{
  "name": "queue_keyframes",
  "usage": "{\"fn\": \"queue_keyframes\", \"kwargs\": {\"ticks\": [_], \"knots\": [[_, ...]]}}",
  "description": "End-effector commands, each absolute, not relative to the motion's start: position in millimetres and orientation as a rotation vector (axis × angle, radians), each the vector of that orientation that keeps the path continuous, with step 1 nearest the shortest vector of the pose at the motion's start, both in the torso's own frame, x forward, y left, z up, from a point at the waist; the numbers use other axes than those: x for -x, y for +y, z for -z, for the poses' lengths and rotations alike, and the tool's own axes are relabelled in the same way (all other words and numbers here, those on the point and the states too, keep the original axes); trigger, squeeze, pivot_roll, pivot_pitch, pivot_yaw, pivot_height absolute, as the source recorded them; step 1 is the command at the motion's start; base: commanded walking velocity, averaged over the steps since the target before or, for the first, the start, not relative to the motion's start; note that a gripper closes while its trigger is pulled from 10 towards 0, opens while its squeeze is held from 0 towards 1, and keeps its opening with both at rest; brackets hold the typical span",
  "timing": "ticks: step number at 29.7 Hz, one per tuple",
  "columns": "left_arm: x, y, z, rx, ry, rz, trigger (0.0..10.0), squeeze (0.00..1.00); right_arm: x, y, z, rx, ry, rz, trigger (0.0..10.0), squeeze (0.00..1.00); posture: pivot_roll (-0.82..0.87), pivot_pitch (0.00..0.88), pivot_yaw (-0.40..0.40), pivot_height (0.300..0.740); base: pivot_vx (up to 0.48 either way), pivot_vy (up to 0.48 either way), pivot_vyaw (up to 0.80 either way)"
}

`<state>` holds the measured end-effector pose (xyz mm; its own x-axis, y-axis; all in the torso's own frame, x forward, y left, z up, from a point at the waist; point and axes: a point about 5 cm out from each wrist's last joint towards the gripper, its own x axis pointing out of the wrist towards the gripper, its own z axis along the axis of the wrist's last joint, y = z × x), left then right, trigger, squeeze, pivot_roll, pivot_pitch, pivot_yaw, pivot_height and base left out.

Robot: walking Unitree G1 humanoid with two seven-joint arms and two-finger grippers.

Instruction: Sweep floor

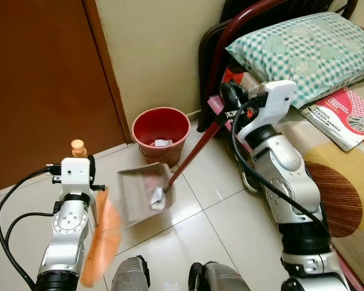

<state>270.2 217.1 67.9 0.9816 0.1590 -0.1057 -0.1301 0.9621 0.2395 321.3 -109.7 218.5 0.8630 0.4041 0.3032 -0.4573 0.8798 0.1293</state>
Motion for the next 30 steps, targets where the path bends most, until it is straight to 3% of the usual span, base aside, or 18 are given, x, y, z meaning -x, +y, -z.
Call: {"fn": "queue_keyframes", "kwargs": {"ticks": [1, 5, 9, 15, 18, 20, 25, 30], "knots": [[-265, 219, -54, -0.267, 0.198, -0.160, 10.0, 0.00, -324, -109, -250, -0.231, -0.372, -0.477, 10.0, 0.00, -0.02, 0.093, -0.021, 0.740, 0.000, 0.000, 0.00], [-268, 216, -54, -0.264, 0.194, -0.159, 10.0, 0.00, -330, -107, -274, -0.193, -0.459, -0.490, 10.0, 0.00, -0.02, 0.091, -0.023, 0.740, 0.000, 0.000, 0.00], [-269, 214, -52, -0.256, 0.194, -0.156, 10.0, 0.00, -335, -101, -308, -0.042, -0.627, -0.490, 10.0, 0.00, -0.02, 0.088, -0.024, 0.740, 0.000, 0.000, 0.00], [-270, 210, -52, -0.249, 0.190, -0.151, 10.0, 0.00, -339, -81, -322, 0.117, -0.727, -0.505, 10.0, 0.00, -0.02, 0.085, -0.028, 0.740, 0.000, 0.000, 0.00], [-271, 210, -52, -0.248, 0.190, -0.153, 10.0, 0.00, -338, -75, -324, 0.180, -0.761, -0.512, 10.0, 0.00, -0.01, 0.085, -0.029, 0.740, 0.000, 0.000, 0.00], [-271, 211, -51, -0.246, 0.190, -0.155, 10.0, 0.00, -339, -57, -317, 0.294, -0.813, -0.537, 10.0, 0.00, -0.01, 0.084, -0.030, 0.740, 0.000, 0.000, 0.00], [-271, 210, -51, -0.244, 0.189, -0.153, 10.0, 0.00, -338, -46, -306, 0.344, -0.827, -0.554, 10.0, 0.00, -0.01, 0.084, -0.030, 0.740, 0.000, 0.000, 0.00], [-272, 207, -52, -0.239, 0.181, -0.147, 10.0, 0.00, -328, -21, -289, 0.539, -0.963, -0.575, 10.0, 0.00, 0.00, 0.089, -0.027, 0.740, 0.000, 0.000, 0.00]]}}
